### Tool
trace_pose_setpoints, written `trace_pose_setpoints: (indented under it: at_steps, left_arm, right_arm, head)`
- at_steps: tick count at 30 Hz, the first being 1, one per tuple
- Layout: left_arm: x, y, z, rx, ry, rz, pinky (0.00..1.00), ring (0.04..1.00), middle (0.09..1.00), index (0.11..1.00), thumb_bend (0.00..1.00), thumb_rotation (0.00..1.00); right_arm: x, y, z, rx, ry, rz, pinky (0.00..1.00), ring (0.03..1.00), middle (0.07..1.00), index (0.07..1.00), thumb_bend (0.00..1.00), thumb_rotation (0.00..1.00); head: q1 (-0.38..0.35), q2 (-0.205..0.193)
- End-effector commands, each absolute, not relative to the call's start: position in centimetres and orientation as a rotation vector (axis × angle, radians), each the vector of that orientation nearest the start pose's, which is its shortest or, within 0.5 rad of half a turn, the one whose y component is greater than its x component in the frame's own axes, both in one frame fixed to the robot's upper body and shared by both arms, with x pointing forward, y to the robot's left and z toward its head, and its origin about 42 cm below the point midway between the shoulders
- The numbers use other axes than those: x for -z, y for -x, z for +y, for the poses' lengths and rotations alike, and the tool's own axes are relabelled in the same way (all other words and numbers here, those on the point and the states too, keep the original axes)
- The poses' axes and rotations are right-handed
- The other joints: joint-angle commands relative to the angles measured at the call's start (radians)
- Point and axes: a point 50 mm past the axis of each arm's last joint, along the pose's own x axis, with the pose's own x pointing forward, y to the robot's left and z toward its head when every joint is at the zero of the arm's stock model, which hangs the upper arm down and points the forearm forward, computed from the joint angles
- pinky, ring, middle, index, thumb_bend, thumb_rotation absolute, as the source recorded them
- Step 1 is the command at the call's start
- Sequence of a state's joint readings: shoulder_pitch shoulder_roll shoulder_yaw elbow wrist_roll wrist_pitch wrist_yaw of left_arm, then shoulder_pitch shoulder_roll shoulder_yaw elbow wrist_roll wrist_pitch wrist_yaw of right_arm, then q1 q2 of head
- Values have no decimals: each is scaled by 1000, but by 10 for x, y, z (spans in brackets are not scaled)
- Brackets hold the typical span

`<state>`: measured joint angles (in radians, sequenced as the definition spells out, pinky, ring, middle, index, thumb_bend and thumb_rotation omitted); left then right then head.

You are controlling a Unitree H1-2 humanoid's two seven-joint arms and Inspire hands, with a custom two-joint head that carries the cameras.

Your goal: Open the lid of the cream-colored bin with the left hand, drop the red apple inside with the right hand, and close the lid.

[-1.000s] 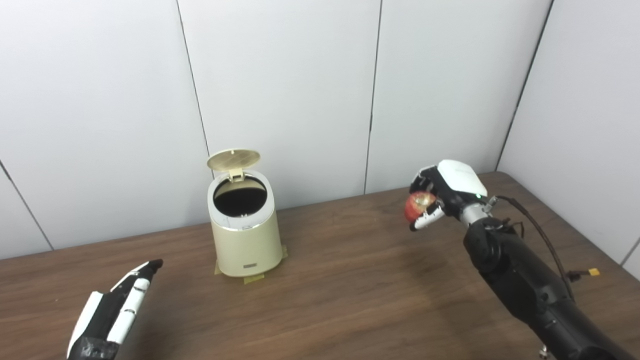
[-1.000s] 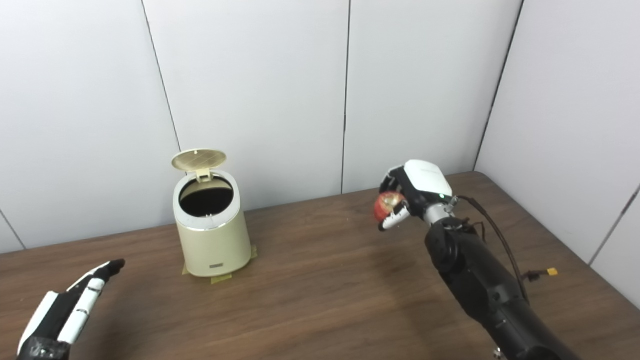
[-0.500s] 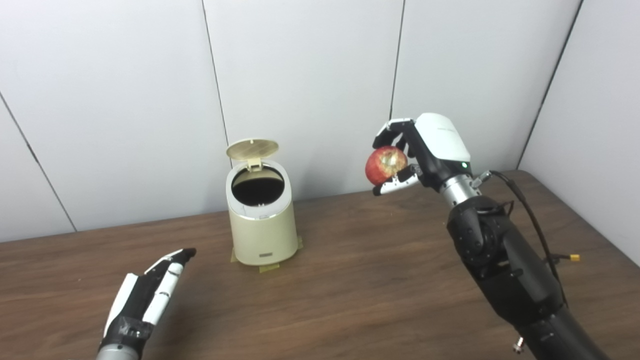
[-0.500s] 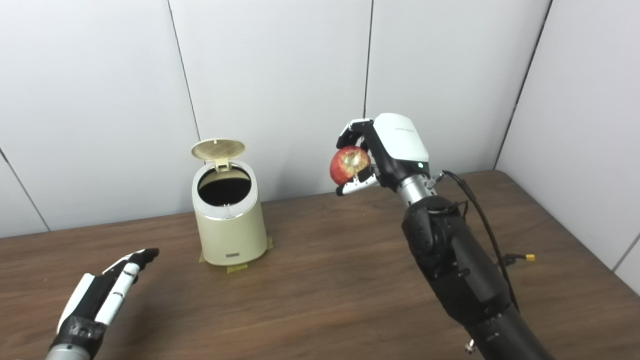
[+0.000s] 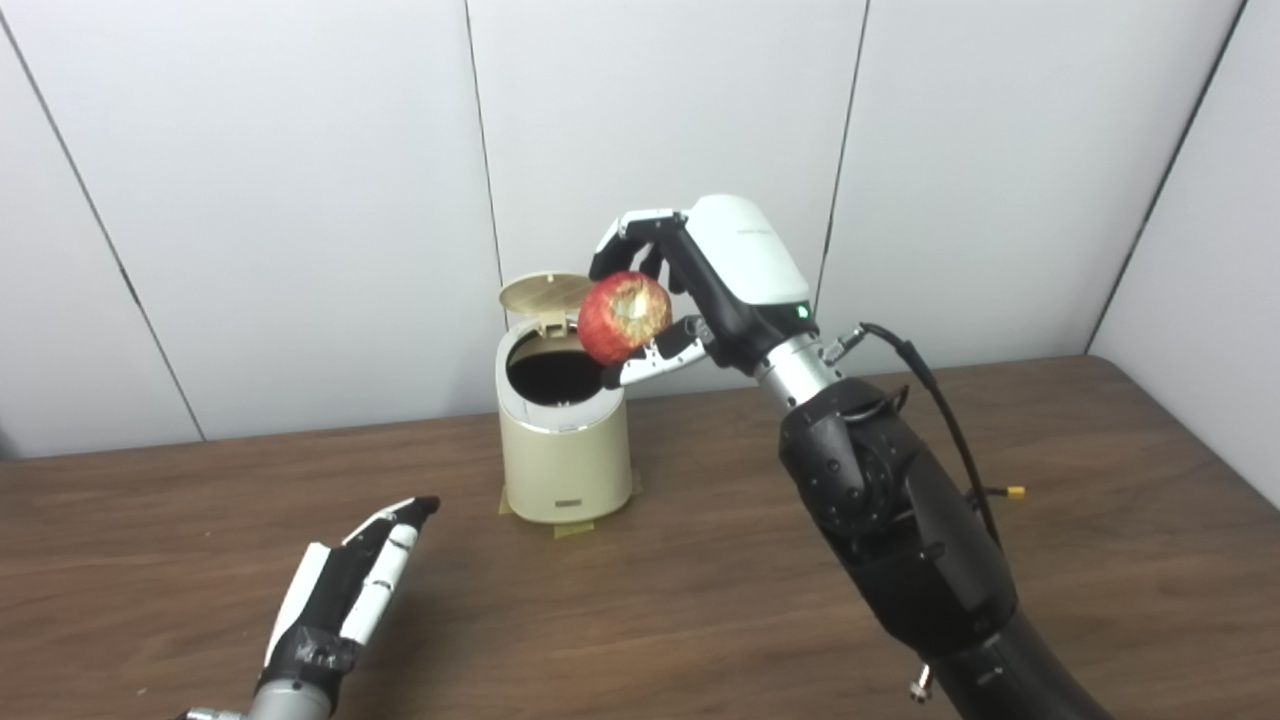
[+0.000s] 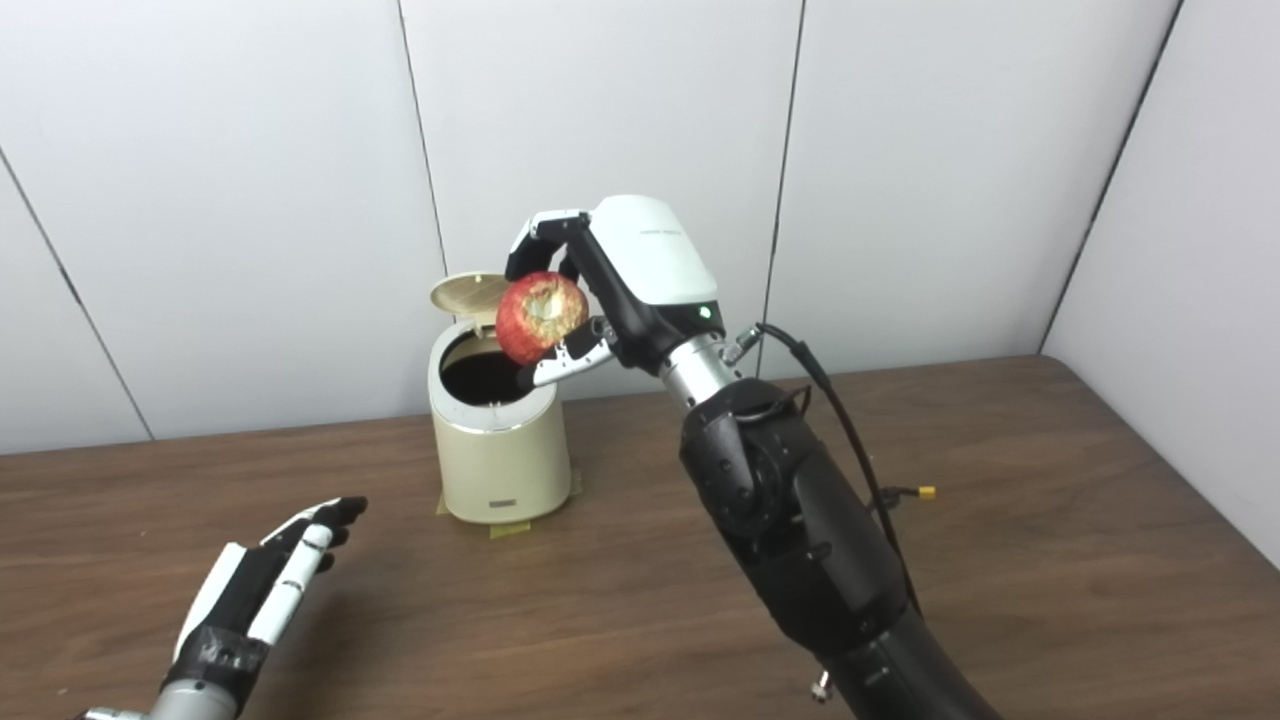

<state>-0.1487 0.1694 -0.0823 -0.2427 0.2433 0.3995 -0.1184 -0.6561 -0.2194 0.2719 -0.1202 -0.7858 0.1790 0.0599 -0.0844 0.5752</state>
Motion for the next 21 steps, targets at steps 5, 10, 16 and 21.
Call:
trace_pose_setpoints:
  at_steps: [5,10,16,21]
  left_arm:
    - [-193,-327,213,109,-390,-79,860,879,884,849,469,996]
    - [-192,-326,208,113,-377,-86,867,901,905,857,465,1000]
    - [-192,-324,204,108,-360,-76,929,950,950,920,464,992]
    - [-191,-324,203,104,-352,-82,942,955,948,925,462,977]
  right_arm:
    - [-366,-426,-129,-42,990,-815,304,386,505,512,495,0]
    - [-366,-440,-113,-75,985,-824,306,391,505,501,496,0]
    - [-362,-454,-104,-95,988,-791,311,390,507,499,497,0]
    - [-358,-462,-103,-97,1013,-777,316,389,503,496,497,0]
  head:
    - [30,-2]
    - [51,-4]
    - [63,-4]
    - [68,-6]
